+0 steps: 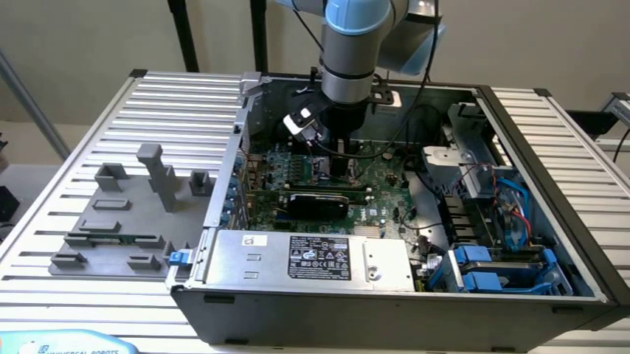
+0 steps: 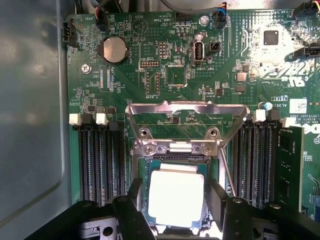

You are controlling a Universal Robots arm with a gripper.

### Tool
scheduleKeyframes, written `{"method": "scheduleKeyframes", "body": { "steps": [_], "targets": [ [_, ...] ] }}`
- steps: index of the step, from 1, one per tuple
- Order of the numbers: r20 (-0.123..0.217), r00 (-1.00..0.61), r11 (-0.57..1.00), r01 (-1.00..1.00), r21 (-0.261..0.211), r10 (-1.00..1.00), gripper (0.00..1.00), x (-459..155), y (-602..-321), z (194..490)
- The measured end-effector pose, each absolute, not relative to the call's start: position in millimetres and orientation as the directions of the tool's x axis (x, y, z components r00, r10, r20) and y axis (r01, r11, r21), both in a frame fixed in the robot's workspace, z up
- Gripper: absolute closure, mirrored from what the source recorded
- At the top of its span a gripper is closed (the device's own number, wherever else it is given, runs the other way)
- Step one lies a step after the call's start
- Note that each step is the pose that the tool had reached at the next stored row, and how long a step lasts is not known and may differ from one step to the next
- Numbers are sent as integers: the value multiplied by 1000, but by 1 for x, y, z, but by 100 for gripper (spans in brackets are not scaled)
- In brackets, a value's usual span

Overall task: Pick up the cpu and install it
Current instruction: 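Place the cpu into insertion slot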

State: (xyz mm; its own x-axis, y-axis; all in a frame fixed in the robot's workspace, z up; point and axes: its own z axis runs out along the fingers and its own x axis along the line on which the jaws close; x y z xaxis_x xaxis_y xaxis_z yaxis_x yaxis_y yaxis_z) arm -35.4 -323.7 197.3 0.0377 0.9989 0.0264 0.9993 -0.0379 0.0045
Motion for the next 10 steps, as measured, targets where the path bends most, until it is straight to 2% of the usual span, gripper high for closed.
{"method": "scheduleKeyframes", "body": {
  "steps": [9, 10],
  "targets": [
    [13, 38, -38, 999, 0, 999, 37, -36, -323, 197],
    [12, 38, -38, 999, 0, 999, 40, -36, -323, 197]
  ]
}}
